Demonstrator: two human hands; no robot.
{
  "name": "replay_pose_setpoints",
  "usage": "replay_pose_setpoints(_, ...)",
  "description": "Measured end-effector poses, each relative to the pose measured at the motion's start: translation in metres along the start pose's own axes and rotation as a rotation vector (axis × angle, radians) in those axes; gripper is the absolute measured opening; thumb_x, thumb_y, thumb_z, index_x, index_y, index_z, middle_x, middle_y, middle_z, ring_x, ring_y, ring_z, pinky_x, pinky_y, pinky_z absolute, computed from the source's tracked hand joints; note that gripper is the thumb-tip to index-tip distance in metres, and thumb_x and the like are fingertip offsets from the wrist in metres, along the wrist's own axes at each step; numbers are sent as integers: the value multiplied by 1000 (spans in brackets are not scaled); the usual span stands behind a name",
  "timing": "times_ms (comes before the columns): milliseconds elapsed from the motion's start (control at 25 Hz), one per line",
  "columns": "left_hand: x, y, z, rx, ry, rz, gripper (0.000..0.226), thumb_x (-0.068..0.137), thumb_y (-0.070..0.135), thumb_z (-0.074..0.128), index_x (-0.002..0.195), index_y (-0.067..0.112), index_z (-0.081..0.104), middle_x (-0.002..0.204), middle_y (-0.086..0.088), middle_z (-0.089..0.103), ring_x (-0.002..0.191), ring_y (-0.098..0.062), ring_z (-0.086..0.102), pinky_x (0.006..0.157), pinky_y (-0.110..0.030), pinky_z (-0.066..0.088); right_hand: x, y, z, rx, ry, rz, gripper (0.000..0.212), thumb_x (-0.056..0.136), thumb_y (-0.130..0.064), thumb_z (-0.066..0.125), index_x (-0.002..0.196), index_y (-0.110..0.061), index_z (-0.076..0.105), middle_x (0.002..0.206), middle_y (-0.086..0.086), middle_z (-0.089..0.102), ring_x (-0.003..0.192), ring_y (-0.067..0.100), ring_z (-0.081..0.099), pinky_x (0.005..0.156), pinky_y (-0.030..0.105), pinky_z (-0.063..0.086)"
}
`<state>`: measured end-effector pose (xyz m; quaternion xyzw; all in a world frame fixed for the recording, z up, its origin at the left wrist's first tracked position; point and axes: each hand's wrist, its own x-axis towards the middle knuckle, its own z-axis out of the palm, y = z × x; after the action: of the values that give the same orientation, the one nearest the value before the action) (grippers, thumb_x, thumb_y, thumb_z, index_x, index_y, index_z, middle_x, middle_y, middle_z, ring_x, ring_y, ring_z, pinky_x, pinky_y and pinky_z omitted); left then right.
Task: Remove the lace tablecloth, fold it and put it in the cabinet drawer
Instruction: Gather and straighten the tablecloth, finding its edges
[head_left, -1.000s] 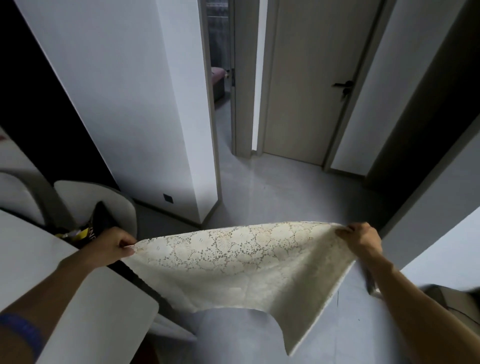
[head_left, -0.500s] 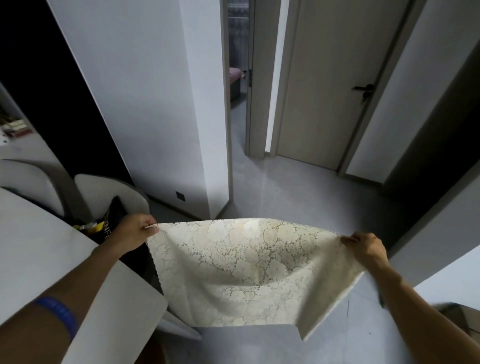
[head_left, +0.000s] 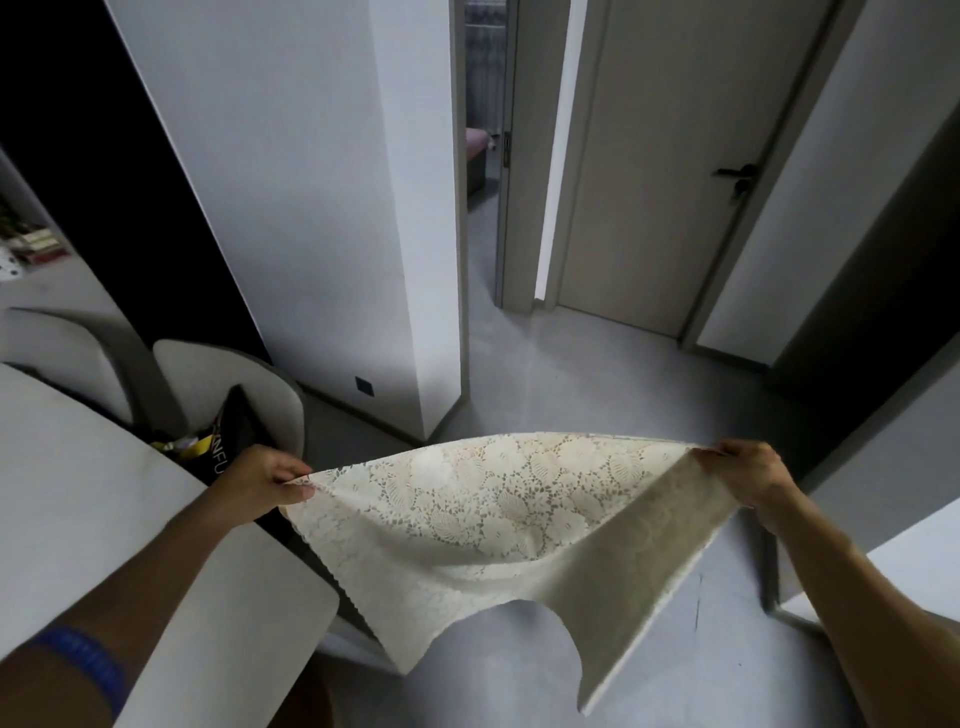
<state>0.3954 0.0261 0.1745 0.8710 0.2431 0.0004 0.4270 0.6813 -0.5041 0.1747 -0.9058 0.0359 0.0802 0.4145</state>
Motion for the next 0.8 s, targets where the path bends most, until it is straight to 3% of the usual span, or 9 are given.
replay_pose_setpoints(160, -9, -8, 3, 11, 61, -7, 9, 73, -4, 81, 75, 4, 77, 67, -9, 76, 65, -22, 71, 70, -36, 55, -1, 2, 5, 268, 123, 205, 15, 84, -24, 76, 84, -11, 68, 83, 15, 64, 68, 29, 60, 50, 24, 47)
replay_pose_setpoints(320, -15, -4, 15, 103, 266, -45, 6, 80, 5, 76, 76, 1, 74, 69, -16, 72, 70, -28, 67, 67, -33, 50, -5, -3, 18, 205, 121, 178, 19, 87, -26, 73, 90, -7, 70, 72, 8, 61, 61, 23, 57, 44, 20, 45)
replay_pose_setpoints(400, -17, 1, 16, 31, 257, -85, 12, 85, 5, 70, 79, -5, 65, 73, -21, 66, 72, -29, 61, 68, -36, 47, -10, -2, 20, 95, 140, 152, 24, 90, -27, 70, 92, -3, 71, 74, 10, 62, 61, 23, 57, 54, 24, 49)
replay_pose_setpoints(480, -21, 12, 16, -81, 71, -77, 13, 88, 1, 67, 81, -6, 58, 72, -19, 61, 72, -25, 56, 66, -33, 41, -18, -1, 20, -22, 25, 171, 27, 94, -27, 65, 93, 0, 68, 79, 15, 65, 66, 30, 63, 64, 36, 57)
replay_pose_setpoints(600, -25, 35, 24, -111, -91, 72, 17, 88, -2, 66, 82, 6, 52, 68, -9, 58, 66, -19, 49, 61, -29, 37, -42, -10, 25, -104, -385, 220, 23, 96, -20, 57, 91, -2, 69, 76, 20, 70, 61, 31, 68, 53, 35, 58)
replay_pose_setpoints(680, -23, 51, 33, -141, -42, 153, 25, 90, -2, 63, 81, 17, 49, 61, 2, 54, 59, -16, 42, 53, -25, 35, -57, -17, 35, 82, -401, 248, 19, 92, -16, 58, 86, -2, 71, 65, 15, 67, 55, 29, 65, 50, 35, 57)
replay_pose_setpoints(800, -20, 72, 43, -108, 132, 250, 30, 89, -9, 57, 77, 18, 53, 62, 3, 54, 55, -19, 43, 55, -26, 37, -66, -14, 42, 681, -85, 504, 12, 88, -6, 57, 80, -6, 65, 67, 15, 60, 59, 29, 59, 54, 39, 54)
